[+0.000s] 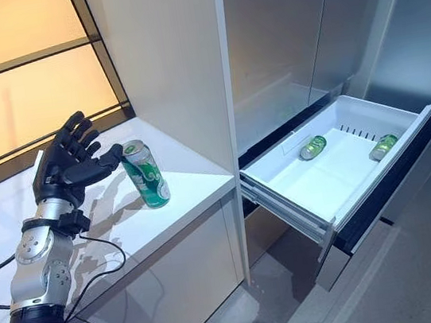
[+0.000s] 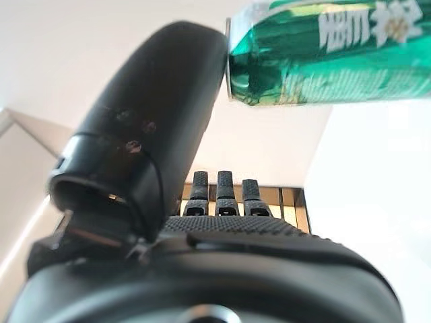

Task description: Put drinks into fridge and close the fridge

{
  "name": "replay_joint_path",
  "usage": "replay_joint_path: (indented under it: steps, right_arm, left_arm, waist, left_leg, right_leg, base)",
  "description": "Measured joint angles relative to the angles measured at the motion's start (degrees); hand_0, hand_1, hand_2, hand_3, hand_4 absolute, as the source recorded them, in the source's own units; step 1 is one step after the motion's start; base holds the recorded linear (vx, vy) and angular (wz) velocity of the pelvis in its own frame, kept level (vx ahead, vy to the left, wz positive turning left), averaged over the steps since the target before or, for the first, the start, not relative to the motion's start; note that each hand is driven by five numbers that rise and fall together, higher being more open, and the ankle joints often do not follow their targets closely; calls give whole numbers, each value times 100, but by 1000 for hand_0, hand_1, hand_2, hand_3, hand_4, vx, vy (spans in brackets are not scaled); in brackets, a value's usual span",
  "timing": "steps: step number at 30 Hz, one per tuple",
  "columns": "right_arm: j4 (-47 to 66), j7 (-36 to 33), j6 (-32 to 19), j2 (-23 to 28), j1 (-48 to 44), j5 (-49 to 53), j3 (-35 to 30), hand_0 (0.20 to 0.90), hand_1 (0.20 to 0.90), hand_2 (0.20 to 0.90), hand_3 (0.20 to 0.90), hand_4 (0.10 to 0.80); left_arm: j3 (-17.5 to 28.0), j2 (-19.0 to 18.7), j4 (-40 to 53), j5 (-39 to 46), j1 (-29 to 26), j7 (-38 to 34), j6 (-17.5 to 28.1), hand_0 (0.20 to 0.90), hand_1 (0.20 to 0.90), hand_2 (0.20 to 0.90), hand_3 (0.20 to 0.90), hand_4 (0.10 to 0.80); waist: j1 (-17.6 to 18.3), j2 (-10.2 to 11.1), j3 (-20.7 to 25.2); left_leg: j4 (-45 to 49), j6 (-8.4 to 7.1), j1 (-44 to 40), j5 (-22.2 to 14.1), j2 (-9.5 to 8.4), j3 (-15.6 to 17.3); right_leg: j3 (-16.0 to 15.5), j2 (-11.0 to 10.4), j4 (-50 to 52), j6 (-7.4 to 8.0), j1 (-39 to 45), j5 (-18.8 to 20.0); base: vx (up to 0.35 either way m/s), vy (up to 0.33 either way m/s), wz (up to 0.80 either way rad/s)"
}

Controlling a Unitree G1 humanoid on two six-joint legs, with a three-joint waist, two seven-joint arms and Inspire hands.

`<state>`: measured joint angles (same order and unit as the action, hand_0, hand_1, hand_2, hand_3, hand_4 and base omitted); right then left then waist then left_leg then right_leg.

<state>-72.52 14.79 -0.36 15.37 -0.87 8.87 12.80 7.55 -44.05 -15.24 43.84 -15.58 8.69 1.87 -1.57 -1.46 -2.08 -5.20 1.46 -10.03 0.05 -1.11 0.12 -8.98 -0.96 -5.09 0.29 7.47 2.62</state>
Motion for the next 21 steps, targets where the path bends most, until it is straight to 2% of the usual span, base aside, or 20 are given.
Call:
replay_joint_path:
  steps: [6, 13, 21]
  right_arm:
    - [0, 6, 7, 0, -14, 0, 1, 900, 900, 900, 900, 800]
    - [0, 7, 33, 0, -33, 0, -1, 900, 900, 900, 900, 800]
    - [0, 8, 52, 0, -44, 0, -1, 900, 900, 900, 900, 800]
  left_arm:
    - [0, -157, -2, 281, -34, 185, -29, 900, 900, 900, 900, 800]
    - [-1, -158, -38, 355, -49, 219, -28, 900, 900, 900, 900, 800]
    - [-2, -159, -94, 353, -86, -56, 162, 900, 900, 900, 900, 800]
  waist:
    - [5, 16, -24]
    - [14, 11, -34]
    - [20, 7, -36]
  left_leg:
    - [0, 0, 1, 0, 0, 0]
    - [-1, 0, 3, -1, 0, 3]
    - [-1, 0, 4, -1, 0, 4]
  right_leg:
    - [1, 0, -3, 1, -1, -1]
    - [3, 0, -2, 1, -4, -2]
    - [3, 0, -2, 1, -5, -2]
  base:
    - [0, 0, 0]
    - [0, 0, 0]
    - [0, 0, 0]
